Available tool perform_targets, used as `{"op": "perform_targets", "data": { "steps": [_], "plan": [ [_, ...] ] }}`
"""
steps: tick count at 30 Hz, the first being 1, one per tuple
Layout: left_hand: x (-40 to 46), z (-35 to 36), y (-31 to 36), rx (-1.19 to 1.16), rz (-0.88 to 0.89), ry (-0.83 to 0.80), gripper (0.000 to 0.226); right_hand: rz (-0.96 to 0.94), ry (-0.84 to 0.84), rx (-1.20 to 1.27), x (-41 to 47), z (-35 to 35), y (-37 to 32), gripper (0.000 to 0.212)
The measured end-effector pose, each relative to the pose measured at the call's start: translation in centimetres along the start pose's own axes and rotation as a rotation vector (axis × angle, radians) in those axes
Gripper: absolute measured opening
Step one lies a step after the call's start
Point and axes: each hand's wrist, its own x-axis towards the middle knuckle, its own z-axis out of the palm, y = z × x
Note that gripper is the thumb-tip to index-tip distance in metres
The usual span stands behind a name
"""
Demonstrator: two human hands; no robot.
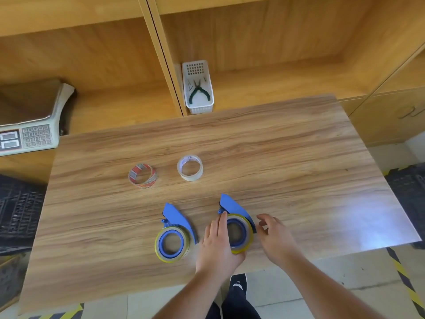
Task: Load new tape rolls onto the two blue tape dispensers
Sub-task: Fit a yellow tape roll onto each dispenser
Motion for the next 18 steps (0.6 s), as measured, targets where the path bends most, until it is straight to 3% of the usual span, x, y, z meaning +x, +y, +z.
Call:
{"op": "perform_targets", "data": {
  "steps": [18],
  "plan": [
    [1.1, 2.2, -1.3, 0.009, -0.062, -0.048, 0.111, -0.039, -0.06, -0.01, 0.5, 0.7, 0.5, 0.037]
  ]
}}
